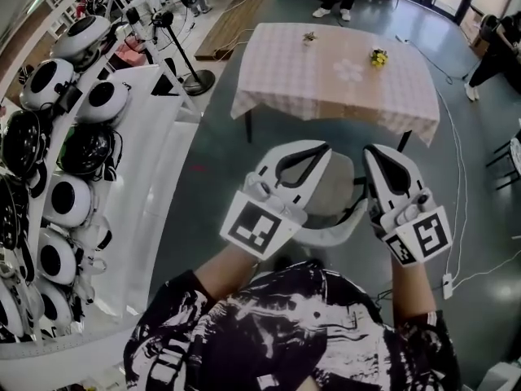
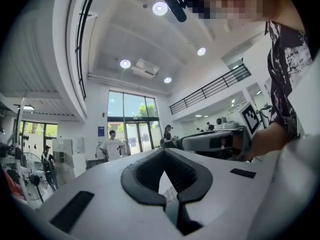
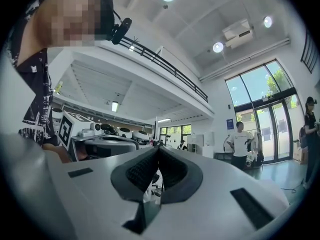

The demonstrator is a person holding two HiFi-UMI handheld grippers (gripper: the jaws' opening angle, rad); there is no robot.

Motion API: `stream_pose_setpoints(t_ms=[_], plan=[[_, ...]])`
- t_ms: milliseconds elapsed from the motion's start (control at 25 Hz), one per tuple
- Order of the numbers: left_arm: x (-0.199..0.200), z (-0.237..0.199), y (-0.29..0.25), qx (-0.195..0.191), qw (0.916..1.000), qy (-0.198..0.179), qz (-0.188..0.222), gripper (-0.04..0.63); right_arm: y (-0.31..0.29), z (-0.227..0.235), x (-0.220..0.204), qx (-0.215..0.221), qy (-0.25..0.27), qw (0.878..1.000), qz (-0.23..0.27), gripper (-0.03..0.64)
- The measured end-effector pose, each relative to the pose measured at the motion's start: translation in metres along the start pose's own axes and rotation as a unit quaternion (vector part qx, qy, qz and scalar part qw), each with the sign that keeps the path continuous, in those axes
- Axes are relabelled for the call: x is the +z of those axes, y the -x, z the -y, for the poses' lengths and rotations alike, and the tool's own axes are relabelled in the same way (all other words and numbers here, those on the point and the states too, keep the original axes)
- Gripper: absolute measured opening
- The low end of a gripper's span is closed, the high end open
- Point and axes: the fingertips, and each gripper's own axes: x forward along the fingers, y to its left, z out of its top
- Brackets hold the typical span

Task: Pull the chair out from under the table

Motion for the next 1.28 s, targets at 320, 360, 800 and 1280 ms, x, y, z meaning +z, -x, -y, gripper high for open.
stream_pose_setpoints(t_ms=[320, 360, 800, 1280], plan=[[-0.016, -0.019, 0.004, 0.025, 0.9986, 0.047, -0.008, 0.002, 0.007, 0.007, -0.005, -0.031, 0.009, 0.999, -0.012, 0.002], [-0.018, -0.022, 0.004, 0.03, 0.9984, 0.048, -0.011, 0.0, 0.01, 0.011, -0.006, -0.039, 0.01, 0.999, -0.014, 0.002], [-0.04, -0.035, -0.006, 0.036, 0.9978, 0.036, -0.041, 0.0, 0.032, 0.035, -0.021, -0.079, 0.013, 0.996, -0.037, 0.002], [-0.049, -0.026, -0.021, 0.033, 0.9973, 0.043, -0.049, 0.0, 0.036, 0.048, -0.027, -0.085, 0.015, 0.995, -0.04, 0.002]])
